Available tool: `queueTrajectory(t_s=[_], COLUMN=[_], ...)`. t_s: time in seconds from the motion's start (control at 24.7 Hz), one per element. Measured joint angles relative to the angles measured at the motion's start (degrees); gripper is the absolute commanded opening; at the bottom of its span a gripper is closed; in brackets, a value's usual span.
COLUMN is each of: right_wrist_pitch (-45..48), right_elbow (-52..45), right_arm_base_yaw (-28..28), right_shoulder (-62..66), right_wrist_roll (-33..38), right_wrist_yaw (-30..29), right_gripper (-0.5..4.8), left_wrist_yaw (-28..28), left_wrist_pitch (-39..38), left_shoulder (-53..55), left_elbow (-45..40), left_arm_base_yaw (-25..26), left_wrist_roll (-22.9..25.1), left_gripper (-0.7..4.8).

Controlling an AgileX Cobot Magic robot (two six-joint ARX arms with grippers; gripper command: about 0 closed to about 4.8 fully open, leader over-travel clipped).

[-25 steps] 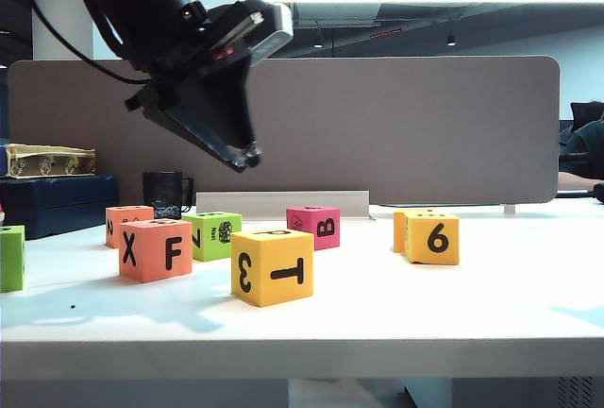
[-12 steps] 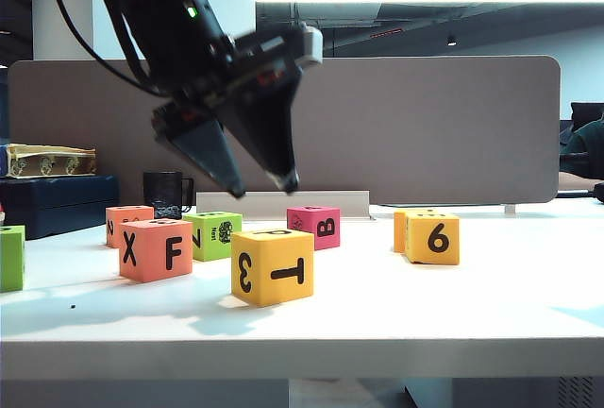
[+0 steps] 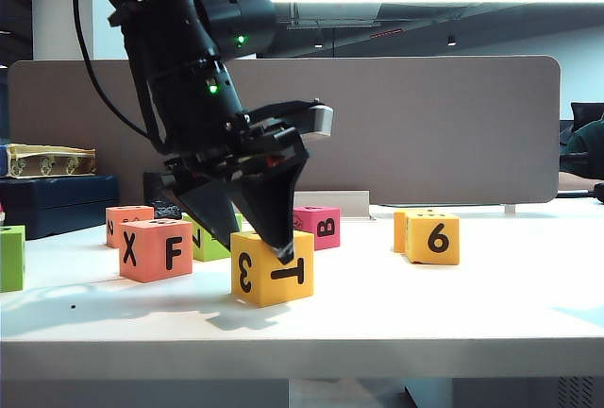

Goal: Select the appropriate blocks from the scattered letter blocks on the table and arrange them in a row to spell out "DEEP".

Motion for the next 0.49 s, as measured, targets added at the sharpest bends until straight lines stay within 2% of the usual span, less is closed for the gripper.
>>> queueTrajectory(t_s=[0.12,0.49], right_wrist_pitch=[0.0,0.0], right_elbow=[0.0,0.0], right_arm_base_yaw=[0.0,0.0], right_shoulder=[0.0,0.0], right_wrist_roll=[0.0,0.0], right_wrist_yaw=[0.0,0.0], right_gripper=[-0.02,-0.02], left_wrist_yaw=[-0.5,-0.6], left_wrist_pitch=[0.3,2.0], left_shoulder=[0.6,0.6], left_elbow=[0.0,0.0], left_arm_base_yaw=[0.0,-1.0], left_wrist_roll=[-0.4,-10.0], left_gripper=[2.95,2.95])
